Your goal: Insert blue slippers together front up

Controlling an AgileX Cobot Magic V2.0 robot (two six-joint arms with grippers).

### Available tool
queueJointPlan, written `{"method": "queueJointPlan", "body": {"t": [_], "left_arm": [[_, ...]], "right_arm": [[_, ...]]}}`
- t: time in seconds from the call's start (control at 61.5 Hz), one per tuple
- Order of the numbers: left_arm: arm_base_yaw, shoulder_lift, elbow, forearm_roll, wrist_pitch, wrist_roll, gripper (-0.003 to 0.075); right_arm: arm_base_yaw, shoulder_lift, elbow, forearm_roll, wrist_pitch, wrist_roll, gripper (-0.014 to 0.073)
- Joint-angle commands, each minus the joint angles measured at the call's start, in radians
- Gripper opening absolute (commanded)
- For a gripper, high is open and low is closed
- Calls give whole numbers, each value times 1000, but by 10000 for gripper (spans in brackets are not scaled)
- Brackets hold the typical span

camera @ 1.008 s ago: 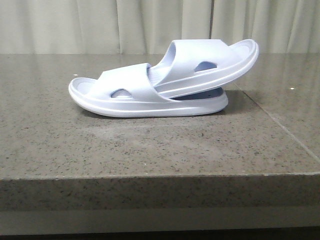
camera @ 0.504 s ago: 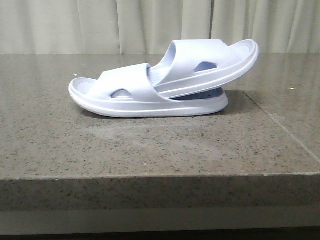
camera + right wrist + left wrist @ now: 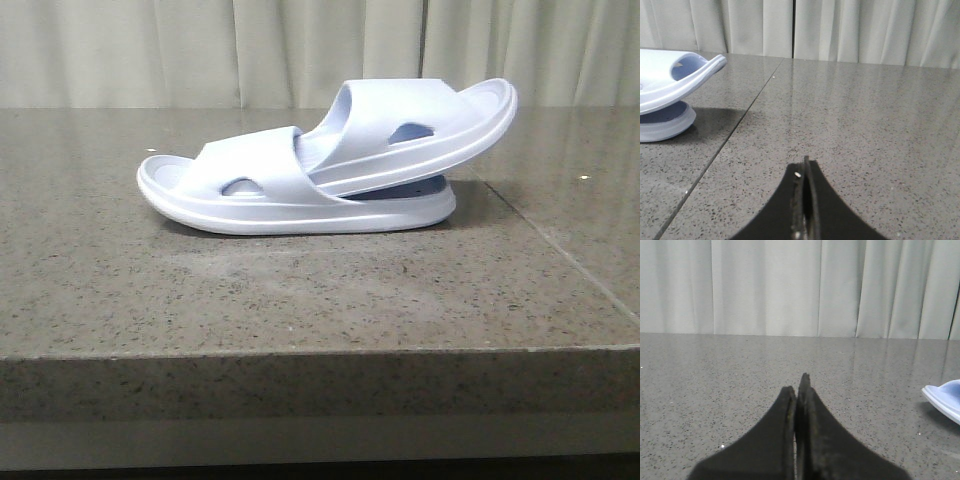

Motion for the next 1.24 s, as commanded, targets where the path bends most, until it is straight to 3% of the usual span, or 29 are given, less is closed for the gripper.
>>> {"method": "queueJointPlan", "body": {"t": [0.0,1.22], "left_arm": [[-7,-16,6,-7,-83,-2,-20],[-7,-16,6,-7,-83,-2,-20]], "right_arm": [[-6,-17,-5,-4,-75,-7,-118],[-56,-17,-5,-4,-75,-7,-118]]}}
